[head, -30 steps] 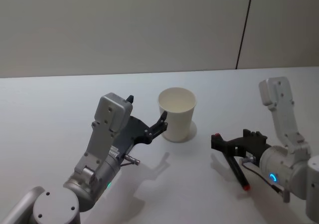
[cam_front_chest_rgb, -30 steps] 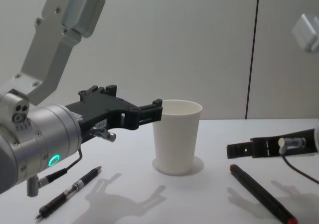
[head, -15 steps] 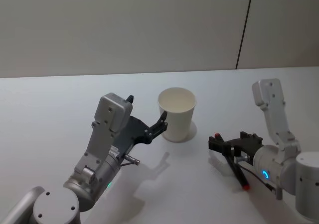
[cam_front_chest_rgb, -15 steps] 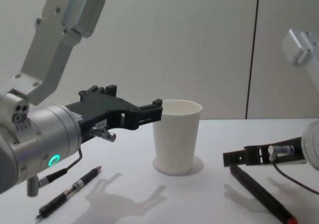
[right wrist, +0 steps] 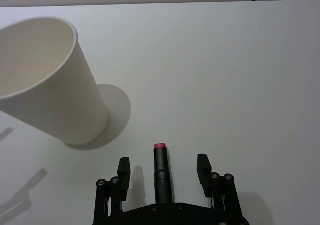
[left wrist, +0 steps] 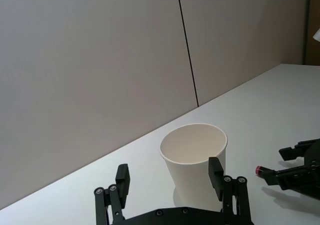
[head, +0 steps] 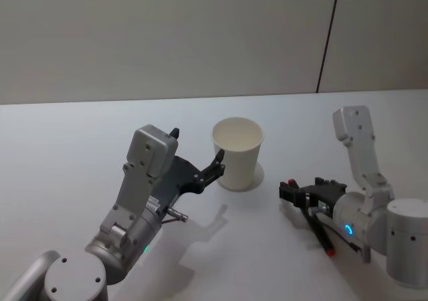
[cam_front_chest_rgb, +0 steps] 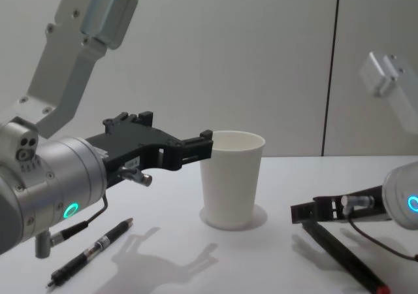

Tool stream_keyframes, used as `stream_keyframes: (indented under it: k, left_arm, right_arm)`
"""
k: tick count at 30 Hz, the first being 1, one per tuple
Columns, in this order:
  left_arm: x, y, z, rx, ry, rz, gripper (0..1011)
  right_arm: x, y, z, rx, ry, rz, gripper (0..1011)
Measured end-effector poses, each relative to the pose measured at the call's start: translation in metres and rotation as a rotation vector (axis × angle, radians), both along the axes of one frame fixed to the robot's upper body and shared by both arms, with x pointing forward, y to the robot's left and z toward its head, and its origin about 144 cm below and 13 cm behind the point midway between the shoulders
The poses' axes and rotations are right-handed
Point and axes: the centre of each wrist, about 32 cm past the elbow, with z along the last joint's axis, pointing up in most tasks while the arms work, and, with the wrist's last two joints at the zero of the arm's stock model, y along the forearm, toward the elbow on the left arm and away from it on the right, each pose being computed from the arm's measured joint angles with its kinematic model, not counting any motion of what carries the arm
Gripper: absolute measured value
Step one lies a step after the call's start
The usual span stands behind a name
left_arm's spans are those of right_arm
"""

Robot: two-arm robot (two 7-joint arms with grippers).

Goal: Place the pen into the pen holder.

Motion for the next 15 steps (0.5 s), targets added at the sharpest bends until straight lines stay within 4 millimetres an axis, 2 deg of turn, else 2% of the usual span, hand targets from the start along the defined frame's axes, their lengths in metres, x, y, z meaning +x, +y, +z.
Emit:
stream_keyframes:
  k: [3, 4, 15]
  left_arm:
    - [0.000, 0.000, 0.000, 0.000, 0.000, 0.000, 1004]
    - [0.000, 0.000, 0.000, 0.000, 0.000, 0.000, 1004]
    - [0.000, 0.000, 0.000, 0.000, 0.000, 0.000, 1004]
  right_arm:
    - [0.004, 0.001, -0.001, 0.001, 0.005, 0.002, 794]
    - [0.004, 0.002, -0.002, 0.001, 0.006, 0.003, 794]
    - [0.013, 0.006, -0.006, -0.011, 0.039, 0.000, 391]
